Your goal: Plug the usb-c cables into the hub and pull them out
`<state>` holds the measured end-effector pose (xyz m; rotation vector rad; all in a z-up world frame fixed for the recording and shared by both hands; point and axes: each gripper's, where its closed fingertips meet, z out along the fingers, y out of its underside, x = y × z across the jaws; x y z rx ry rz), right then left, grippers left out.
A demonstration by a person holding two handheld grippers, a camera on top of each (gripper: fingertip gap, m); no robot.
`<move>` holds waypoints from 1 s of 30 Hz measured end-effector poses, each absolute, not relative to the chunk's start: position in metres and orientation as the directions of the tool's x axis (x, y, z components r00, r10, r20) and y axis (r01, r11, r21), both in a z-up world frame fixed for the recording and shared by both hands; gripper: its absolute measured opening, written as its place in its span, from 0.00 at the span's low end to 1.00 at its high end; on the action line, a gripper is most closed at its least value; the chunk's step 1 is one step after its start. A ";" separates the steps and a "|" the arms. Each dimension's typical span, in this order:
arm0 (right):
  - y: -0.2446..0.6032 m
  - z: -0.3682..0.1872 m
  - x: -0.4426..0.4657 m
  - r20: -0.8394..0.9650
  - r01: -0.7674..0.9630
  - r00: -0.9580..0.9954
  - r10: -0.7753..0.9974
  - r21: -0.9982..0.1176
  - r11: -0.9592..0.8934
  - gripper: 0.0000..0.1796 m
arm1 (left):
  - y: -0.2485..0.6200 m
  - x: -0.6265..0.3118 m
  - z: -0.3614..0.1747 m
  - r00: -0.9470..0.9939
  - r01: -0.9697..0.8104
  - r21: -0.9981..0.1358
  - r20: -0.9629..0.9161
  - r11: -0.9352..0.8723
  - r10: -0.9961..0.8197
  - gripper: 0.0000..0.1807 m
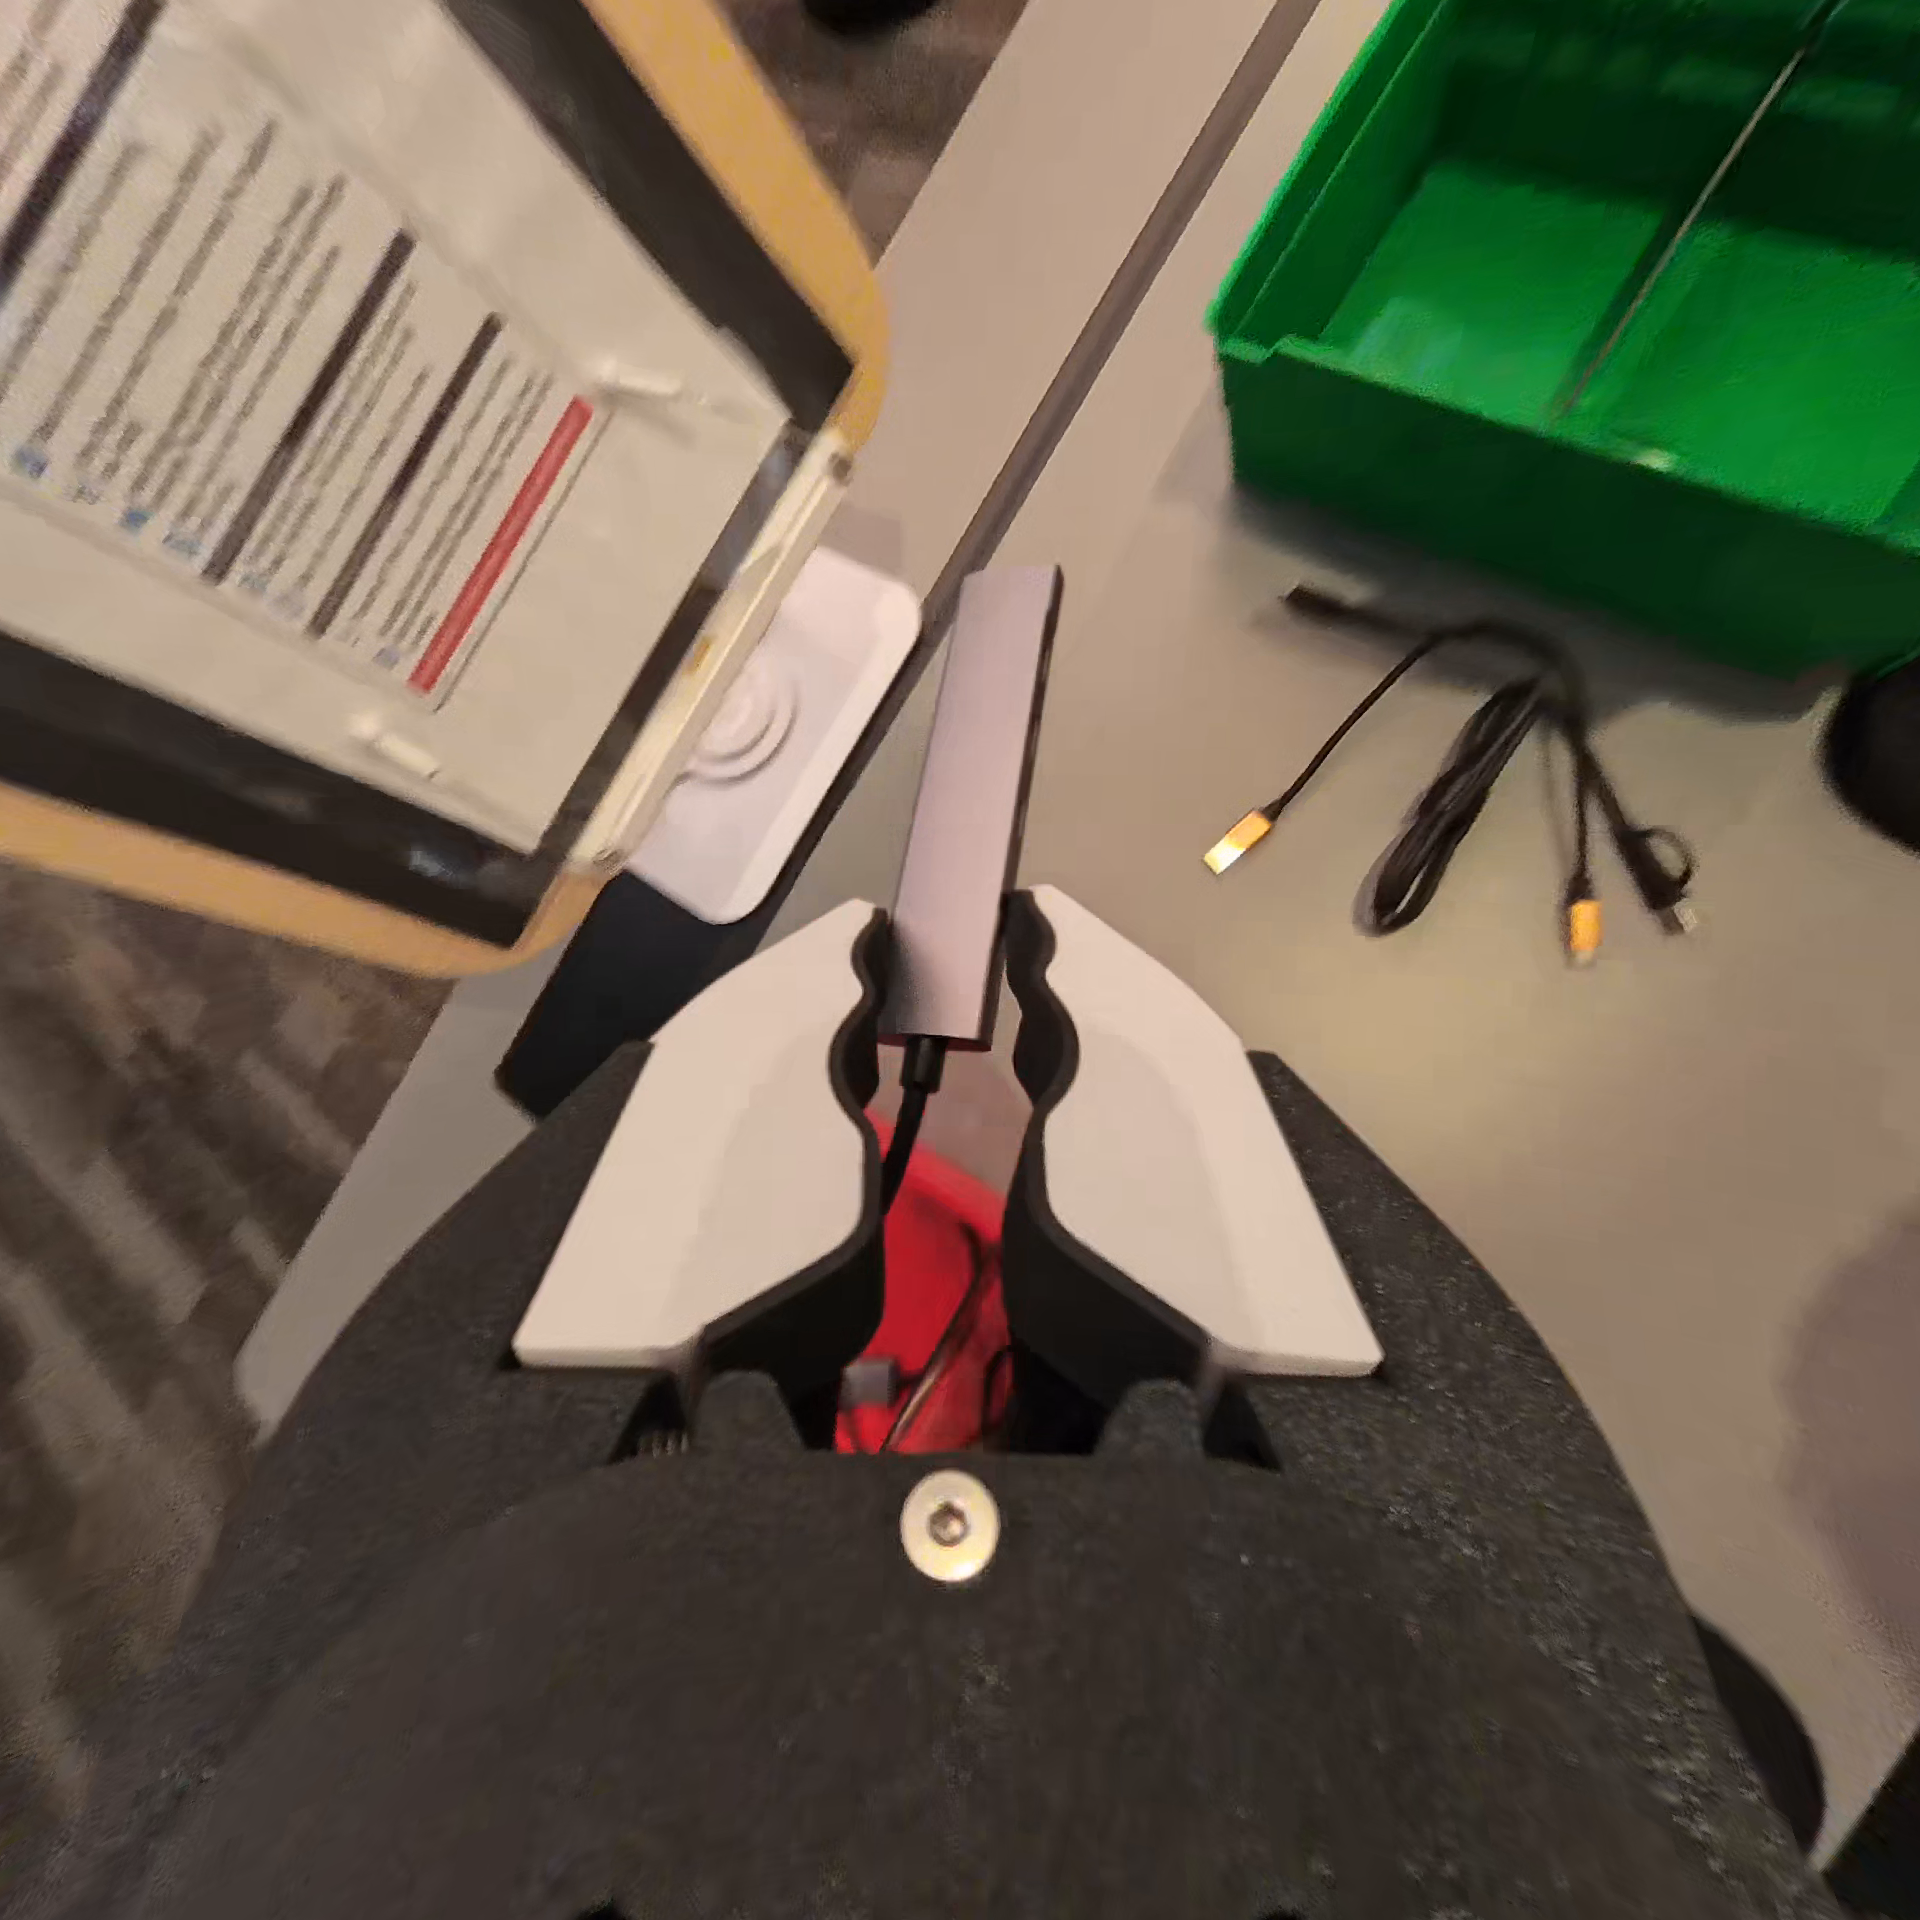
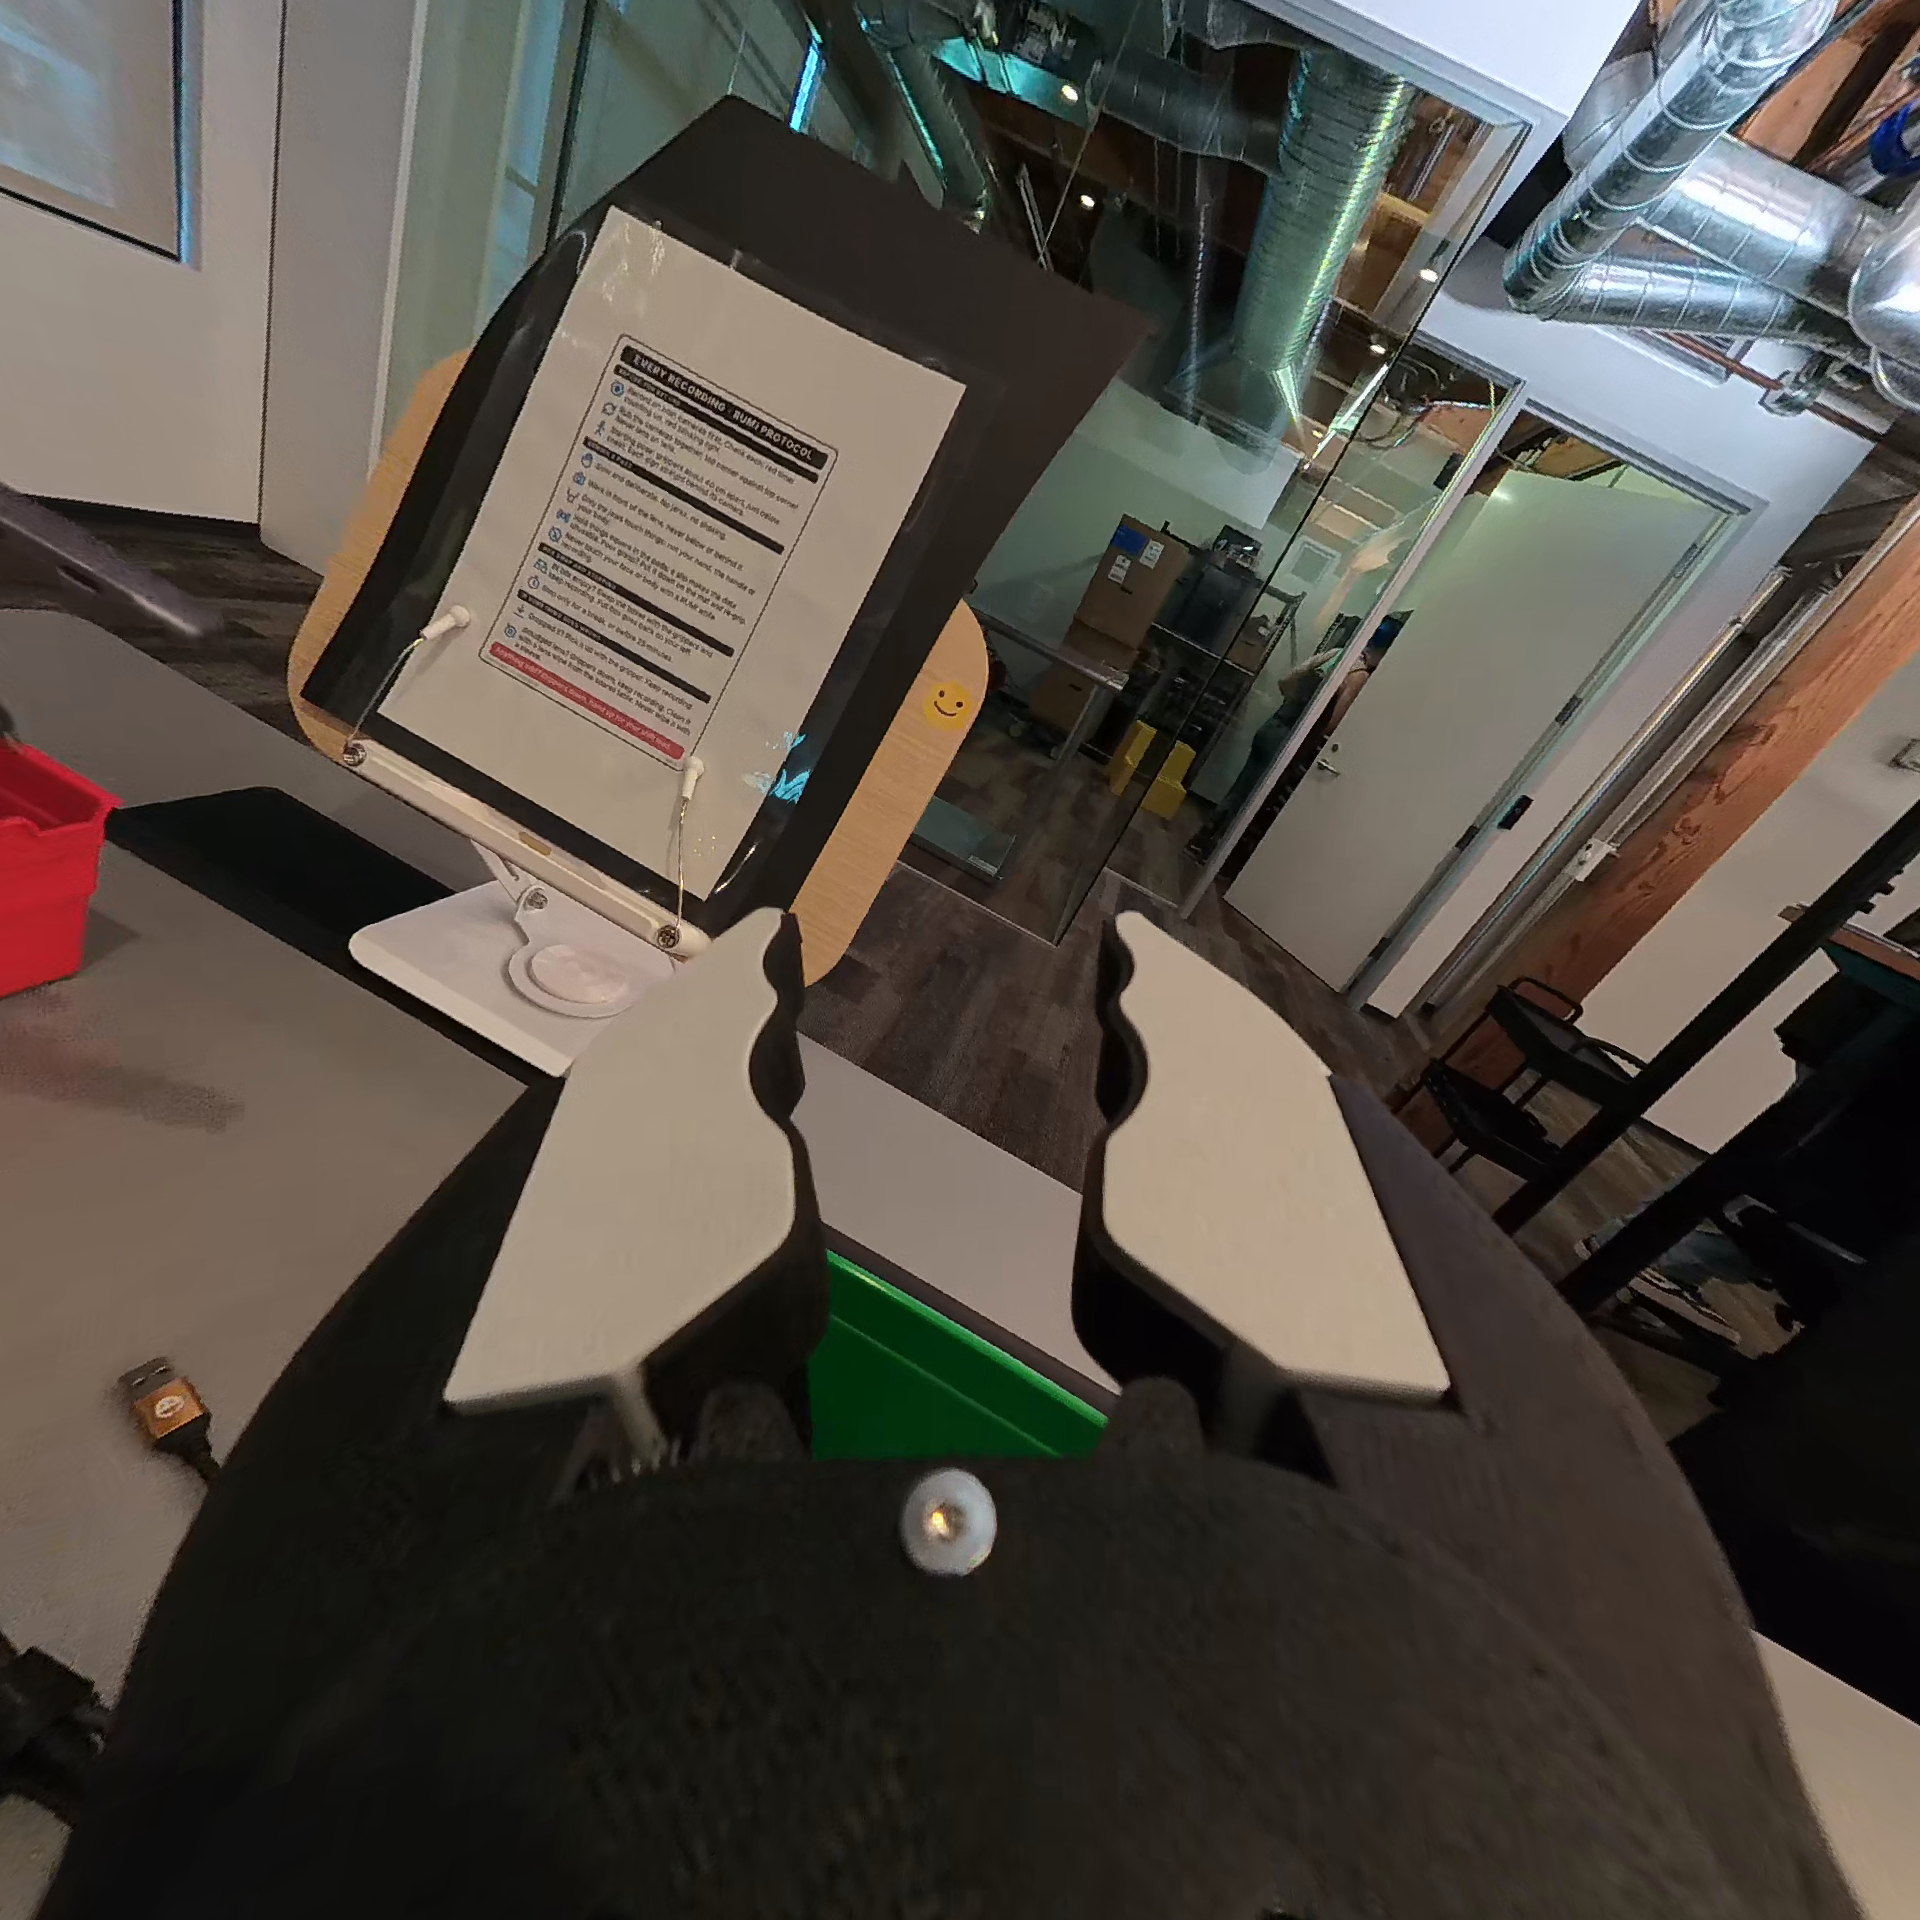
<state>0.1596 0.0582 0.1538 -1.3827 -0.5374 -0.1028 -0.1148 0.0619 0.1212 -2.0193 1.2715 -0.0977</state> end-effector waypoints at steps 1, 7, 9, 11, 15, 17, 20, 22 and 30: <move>0.057 0.155 0.160 0.417 0.373 0.877 0.240 -0.905 0.206 0.31 | 0.060 -0.101 0.115 0.508 -0.737 -0.634 -0.289 -0.235 -0.812 0.12; 0.047 0.162 0.169 0.397 0.347 0.886 0.239 -0.910 0.227 0.31 | 0.053 -0.061 0.027 0.566 -0.705 -0.638 -0.243 -0.309 -0.788 0.12; 0.045 0.164 0.175 0.377 0.324 0.894 0.243 -0.917 0.233 0.30 | 0.042 -0.062 -0.010 0.580 -0.716 -0.600 -0.226 -0.357 -0.783 0.12; 0.043 0.165 0.179 0.352 0.296 0.901 0.255 -0.926 0.233 0.30 | 0.028 -0.065 -0.043 0.603 -0.714 -0.566 -0.197 -0.413 -0.773 0.12; 0.042 0.163 0.186 0.310 0.255 0.907 0.283 -0.943 0.216 0.31 | -0.003 -0.073 -0.087 0.688 -0.638 -0.547 -0.090 -0.541 -0.720 0.12; 0.041 0.162 0.187 0.305 0.251 0.907 0.291 -0.945 0.207 0.31 | -0.014 -0.077 -0.103 0.732 -0.598 -0.538 -0.064 -0.594 -0.679 0.11; 0.038 0.162 0.188 0.311 0.257 0.905 0.290 -0.943 0.210 0.31 | -0.018 -0.092 -0.122 0.798 -0.543 -0.536 -0.090 -0.646 -0.596 0.11; 0.036 0.164 0.188 0.305 0.245 0.903 0.303 -0.944 0.219 0.31 | -0.021 -0.096 -0.133 0.827 -0.498 -0.532 -0.055 -0.685 -0.559 0.11; 0.035 0.158 0.198 0.257 0.200 0.907 0.334 -0.960 0.194 0.31 | -0.028 -0.091 -0.148 0.841 -0.390 -0.562 0.106 -0.729 -0.531 0.11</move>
